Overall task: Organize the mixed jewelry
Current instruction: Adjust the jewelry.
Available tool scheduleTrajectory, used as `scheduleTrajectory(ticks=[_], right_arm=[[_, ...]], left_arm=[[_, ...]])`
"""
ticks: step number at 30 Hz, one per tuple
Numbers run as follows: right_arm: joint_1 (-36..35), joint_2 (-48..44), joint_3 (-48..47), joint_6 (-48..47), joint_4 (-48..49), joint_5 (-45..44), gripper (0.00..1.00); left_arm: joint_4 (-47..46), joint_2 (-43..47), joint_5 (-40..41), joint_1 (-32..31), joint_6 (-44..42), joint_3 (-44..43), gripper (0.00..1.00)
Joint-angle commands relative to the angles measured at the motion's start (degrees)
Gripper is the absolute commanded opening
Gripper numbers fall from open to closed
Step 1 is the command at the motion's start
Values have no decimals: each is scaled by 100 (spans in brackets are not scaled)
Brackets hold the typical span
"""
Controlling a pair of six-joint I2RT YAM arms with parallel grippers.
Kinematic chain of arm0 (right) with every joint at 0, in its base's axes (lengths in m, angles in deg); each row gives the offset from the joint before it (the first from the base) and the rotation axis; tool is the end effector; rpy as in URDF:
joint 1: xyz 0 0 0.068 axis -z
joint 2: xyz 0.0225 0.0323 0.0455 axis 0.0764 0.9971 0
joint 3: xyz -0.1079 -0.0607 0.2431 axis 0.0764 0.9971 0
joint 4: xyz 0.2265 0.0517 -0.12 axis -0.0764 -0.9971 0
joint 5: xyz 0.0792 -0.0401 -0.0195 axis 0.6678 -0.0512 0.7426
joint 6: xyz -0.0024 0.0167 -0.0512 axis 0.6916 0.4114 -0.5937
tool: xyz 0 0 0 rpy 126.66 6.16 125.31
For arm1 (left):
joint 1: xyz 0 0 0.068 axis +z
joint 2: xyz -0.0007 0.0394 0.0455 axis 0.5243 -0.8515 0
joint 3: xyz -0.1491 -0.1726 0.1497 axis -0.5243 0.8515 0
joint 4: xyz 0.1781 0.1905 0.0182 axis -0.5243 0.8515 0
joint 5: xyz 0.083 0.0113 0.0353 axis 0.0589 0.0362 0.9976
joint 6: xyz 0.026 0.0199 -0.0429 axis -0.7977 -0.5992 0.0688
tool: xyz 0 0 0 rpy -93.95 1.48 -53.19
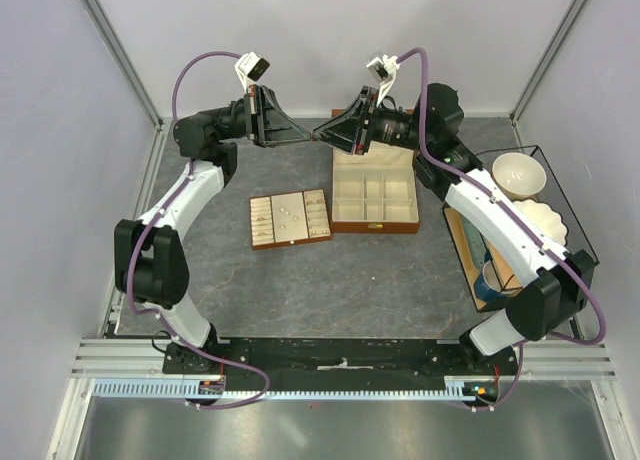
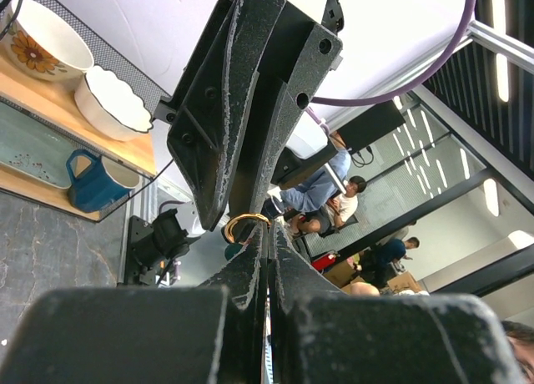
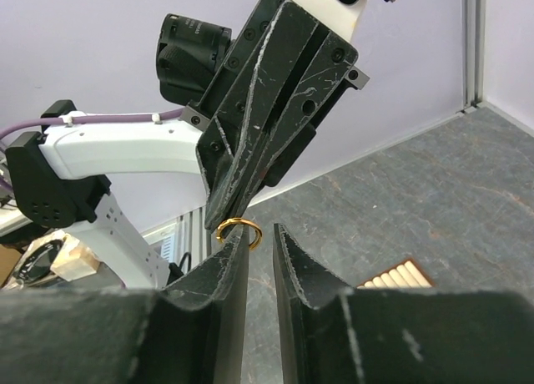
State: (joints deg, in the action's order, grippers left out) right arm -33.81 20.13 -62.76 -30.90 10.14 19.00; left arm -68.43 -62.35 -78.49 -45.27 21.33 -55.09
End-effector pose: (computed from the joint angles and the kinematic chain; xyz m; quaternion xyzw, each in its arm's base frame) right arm 0.2906 0.1937 0.4575 -0.3079 0.5842 0.5644 0.4954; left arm 0.3314 -0.1155 0.4327 0.2115 0.5778 -0.7587 0.2138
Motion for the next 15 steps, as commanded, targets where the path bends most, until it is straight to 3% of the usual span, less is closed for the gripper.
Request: scheduleTrajectory(ticks=[1,6,15], right_arm=[[-10,-78,71,172,424,-1,23],[-19,-131,132,391,625,70,10],[-10,-403,89,225,258,-35,1]], left_arm=[[-1407,207,17,-85,-255,58,2],[-1389,163,44,-85,-307,75,2],[-1328,5,-88,-76,-387,22,3]])
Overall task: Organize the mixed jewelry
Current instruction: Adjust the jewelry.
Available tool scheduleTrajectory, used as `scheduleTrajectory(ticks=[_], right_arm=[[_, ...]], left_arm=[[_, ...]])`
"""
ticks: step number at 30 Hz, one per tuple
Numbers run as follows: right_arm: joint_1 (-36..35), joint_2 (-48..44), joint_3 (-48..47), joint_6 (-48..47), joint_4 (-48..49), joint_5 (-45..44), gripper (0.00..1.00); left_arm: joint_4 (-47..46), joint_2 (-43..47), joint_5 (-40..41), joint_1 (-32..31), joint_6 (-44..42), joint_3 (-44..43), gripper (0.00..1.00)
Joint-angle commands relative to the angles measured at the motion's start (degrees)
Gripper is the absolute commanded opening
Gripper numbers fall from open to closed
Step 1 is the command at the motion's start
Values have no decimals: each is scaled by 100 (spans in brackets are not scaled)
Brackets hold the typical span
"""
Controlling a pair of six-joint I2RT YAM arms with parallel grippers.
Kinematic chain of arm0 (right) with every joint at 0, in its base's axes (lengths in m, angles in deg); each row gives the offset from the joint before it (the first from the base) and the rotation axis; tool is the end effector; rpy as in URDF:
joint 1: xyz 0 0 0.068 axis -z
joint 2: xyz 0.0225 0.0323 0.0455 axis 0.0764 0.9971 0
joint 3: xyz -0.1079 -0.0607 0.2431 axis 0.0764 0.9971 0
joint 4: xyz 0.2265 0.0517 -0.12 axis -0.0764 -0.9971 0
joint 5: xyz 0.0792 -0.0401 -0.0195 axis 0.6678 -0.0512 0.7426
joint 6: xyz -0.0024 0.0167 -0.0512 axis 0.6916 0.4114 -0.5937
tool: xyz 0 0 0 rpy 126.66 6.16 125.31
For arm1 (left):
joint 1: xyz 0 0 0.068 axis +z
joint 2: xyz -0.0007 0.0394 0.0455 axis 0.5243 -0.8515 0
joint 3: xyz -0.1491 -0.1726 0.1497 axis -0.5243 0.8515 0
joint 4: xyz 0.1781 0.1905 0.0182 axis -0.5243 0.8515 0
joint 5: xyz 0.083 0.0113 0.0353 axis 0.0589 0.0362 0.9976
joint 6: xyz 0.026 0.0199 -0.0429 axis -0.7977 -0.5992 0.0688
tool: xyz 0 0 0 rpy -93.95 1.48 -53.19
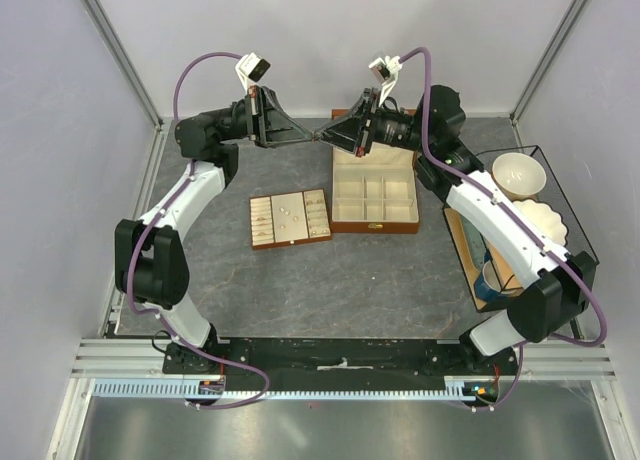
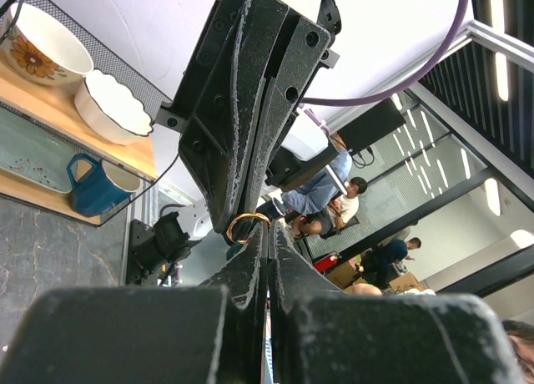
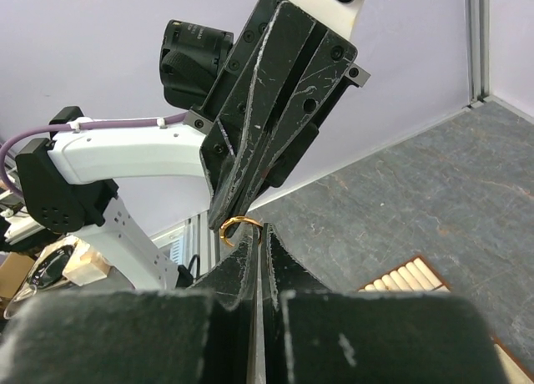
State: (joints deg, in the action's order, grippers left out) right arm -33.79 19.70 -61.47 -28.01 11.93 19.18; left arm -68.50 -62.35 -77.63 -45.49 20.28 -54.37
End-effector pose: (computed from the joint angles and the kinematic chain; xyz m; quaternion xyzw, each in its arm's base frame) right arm 0.2893 0.1929 0.4552 -0.2962 0.5857 0.5775 0.4855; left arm 0.3318 -0.1168 0.4294 0.2092 0.5743 -0.7605 0.2194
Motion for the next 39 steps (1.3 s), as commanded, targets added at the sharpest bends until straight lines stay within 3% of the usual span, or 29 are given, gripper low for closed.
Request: scheduleTrajectory(ticks=[1,7,8,12,15,16,18,19,20,21,22,25,28,33,39], right_arm=[[-4,-386,-40,-159,17,-79,0],[14,-509,-66,-318,-273,-220,0],[5,-518,-75,-344,-309,-229,0],[14,-553,-102,-406,-414,-273,0],[32,-553,-215,-712,-798,-588,0],[23,-562,-260,-810,-949,-720,0],[32,-544,-347,-1116,-1343,-1175,0],[32,-544,-365,-1231,-1433,-1335,0],[32,-535,-383,-1276,-1547,-1528,0],[32,-535,-366,-1329,-1670,-1800,0],[32,-518,-357,-1433,-1741,-1985,0],[14,-465,-304,-1531,-1891,-2459,0],[5,-395,-348,-1566,-2022,-2838,0],[-12,-368,-357,-1540,-2110,-3120,0],[-21,-395,-365,-1505,-2137,-3156,0]], left_arm=[[-1287,-13,-200,-55,-334,-67,4],[-795,40,-323,33,-703,47,16],[-698,66,-332,59,-782,73,26],[-198,233,-323,261,-1186,319,37],[531,496,-297,349,-1791,521,43],[829,601,-296,350,-2350,583,43],[2635,1014,-201,350,-3274,557,44],[3591,1163,-122,350,-4497,374,45],[4444,1287,1,332,-5153,233,45],[5967,1532,342,280,-5725,75,45],[6652,1612,606,236,-6758,-266,45],[8304,1841,1643,-62,-7932,-794,47],[9344,1842,2680,-493,-8654,-1244,47],[10271,1570,4516,-1125,-9394,-1710,45],[10438,1209,5416,-1504,-9765,-1798,43]])
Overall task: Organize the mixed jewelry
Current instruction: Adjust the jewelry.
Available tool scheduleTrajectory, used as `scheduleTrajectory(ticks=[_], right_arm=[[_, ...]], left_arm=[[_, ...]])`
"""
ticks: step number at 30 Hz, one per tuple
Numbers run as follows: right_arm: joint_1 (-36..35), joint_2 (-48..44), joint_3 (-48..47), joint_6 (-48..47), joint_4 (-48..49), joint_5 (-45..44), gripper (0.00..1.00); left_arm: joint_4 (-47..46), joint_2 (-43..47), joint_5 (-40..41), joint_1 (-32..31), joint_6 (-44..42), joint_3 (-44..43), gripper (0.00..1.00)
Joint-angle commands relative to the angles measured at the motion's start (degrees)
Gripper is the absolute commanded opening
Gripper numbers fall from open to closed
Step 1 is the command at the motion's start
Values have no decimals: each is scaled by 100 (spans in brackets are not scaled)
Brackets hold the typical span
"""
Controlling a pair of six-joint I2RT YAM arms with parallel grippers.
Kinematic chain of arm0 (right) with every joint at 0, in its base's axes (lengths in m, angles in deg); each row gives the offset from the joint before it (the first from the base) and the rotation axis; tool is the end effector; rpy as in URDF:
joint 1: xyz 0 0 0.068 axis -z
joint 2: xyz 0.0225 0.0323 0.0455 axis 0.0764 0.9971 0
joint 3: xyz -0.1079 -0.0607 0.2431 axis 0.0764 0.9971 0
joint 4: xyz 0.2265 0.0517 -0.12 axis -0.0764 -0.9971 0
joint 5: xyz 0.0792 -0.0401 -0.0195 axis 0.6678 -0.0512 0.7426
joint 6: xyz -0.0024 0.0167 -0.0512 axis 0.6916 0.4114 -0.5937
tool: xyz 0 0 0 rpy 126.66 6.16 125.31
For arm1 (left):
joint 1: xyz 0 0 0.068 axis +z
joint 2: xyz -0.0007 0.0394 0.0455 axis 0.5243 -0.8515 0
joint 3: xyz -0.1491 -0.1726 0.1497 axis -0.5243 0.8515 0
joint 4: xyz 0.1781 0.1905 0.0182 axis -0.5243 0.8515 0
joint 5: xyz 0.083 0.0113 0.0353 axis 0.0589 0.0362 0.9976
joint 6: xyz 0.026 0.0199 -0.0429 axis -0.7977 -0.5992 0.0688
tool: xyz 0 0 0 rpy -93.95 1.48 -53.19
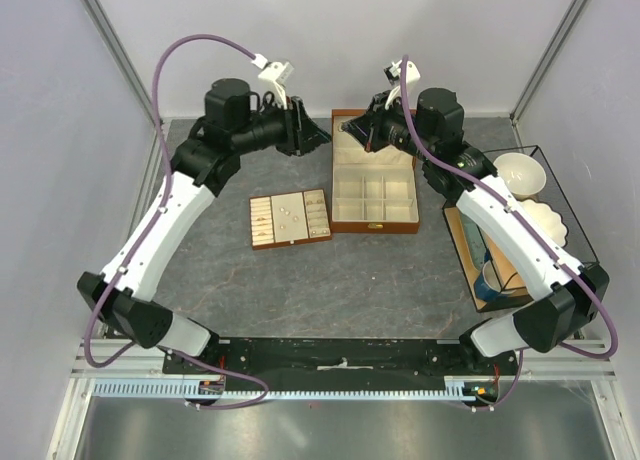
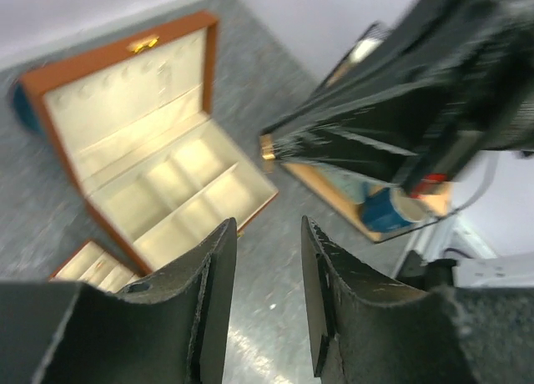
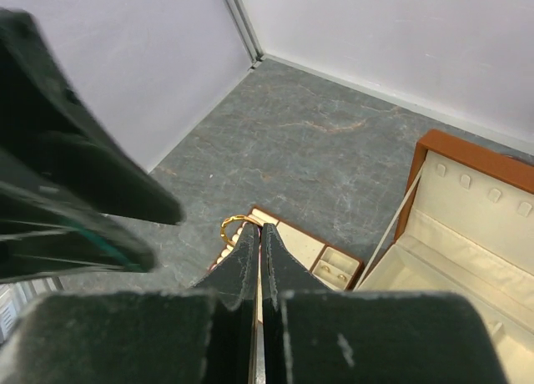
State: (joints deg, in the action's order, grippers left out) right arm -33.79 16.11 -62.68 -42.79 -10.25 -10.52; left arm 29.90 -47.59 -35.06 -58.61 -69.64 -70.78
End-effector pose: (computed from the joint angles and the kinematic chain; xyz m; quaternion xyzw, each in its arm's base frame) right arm 0.2873 0.1740 0.4435 -0.1790 0.7181 0.3620 0.5668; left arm 0.2692 -0.1568 0.4713 0.2139 0.7312 -0.4241 0.4897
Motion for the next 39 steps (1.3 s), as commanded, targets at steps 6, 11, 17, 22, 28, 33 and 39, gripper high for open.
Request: scheduleTrajectory(ticks=[6,11,17,22,28,33,39], right_arm=[[-21,-54,-228,8,73,-220,0],[-21,-98,-157,-18,46,-326,0],[-21,-115,-96,-27,37,-370,0],[-30,-98,-70,17,81,-335,0],[-74,-89,97,43,143,-352,0],[-109,-28,185,52,196,-388,0],[-135,17,177,113,222,-335,0]], left_arm=[[607,-460,1299,-299,-870,-359,42],[607,-451,1238,-343,-870,-438,42],[546,-319,1133,-352,-844,-465,43],[423,-346,948,-352,-756,-465,44],[361,-346,737,-360,-659,-552,44],[317,-302,640,-369,-606,-588,45],[282,-319,710,-378,-624,-597,45]])
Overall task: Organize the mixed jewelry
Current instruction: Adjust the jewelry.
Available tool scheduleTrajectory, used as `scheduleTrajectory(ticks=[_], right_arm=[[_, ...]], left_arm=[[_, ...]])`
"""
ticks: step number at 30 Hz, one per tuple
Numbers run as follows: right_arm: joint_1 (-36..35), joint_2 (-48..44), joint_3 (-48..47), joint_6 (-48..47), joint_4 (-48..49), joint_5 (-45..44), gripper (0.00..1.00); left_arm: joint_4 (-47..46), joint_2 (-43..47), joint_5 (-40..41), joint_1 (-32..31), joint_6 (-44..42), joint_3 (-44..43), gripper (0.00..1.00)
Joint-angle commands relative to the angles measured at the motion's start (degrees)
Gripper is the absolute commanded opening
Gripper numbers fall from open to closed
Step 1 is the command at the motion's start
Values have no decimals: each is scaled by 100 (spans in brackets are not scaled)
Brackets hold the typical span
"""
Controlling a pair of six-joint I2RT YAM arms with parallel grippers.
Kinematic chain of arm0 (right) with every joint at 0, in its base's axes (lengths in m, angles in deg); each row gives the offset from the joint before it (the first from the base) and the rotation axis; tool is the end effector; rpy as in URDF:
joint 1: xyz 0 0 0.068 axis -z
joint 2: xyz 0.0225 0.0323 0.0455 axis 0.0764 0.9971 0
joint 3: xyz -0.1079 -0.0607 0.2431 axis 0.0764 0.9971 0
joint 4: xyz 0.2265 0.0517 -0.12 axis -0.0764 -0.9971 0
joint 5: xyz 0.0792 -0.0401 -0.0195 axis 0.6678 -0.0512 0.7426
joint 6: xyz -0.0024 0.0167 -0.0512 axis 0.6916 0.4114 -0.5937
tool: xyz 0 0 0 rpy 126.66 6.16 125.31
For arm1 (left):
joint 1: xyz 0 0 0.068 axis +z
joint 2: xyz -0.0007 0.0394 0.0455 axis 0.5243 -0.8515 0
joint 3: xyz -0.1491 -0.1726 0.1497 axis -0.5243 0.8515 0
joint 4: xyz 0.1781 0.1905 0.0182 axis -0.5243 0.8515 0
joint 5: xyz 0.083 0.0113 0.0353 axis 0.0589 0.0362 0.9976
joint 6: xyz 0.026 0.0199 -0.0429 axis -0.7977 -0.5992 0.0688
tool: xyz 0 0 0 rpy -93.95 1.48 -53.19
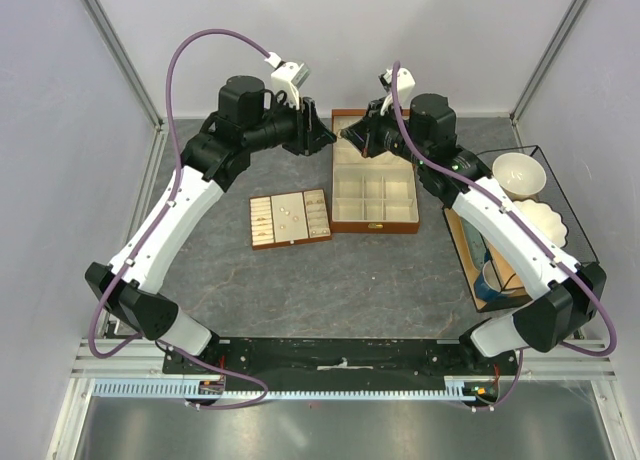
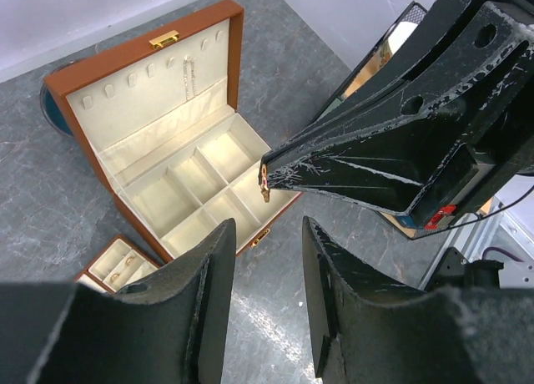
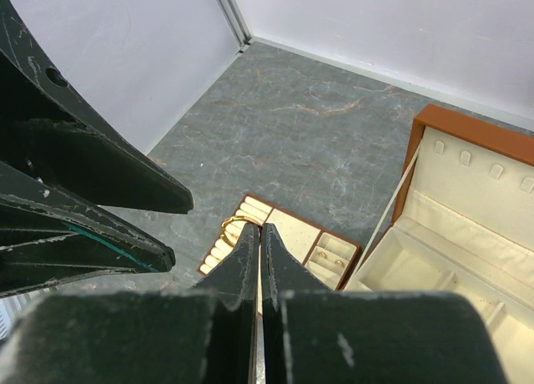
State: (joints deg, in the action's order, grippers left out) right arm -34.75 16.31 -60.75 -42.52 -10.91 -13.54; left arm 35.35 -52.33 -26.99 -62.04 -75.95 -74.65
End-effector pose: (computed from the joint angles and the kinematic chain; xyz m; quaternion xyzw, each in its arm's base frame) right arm 0.2883 0.1790 0.4293 -0.1658 0.7378 0.3458 0.5555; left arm 0.2813 -0.1803 0.4581 0.2307 0.7632 -0.3564 0.4870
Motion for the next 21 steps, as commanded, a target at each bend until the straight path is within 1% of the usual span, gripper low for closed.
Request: scheduleTrajectory(ticks=[1,13,21], right_arm=[[-39,-12,-24,113,288,-25,0],[-48,14,-51,324,349,178,0],[-48,-21,-42,412,367,274,0]], left_arm=[[-262,129,-70,-43,-1,-219,45],[-350,-12,35,-105,-53,-271,45],[-341,-109,97,-123,-133,-298,41]])
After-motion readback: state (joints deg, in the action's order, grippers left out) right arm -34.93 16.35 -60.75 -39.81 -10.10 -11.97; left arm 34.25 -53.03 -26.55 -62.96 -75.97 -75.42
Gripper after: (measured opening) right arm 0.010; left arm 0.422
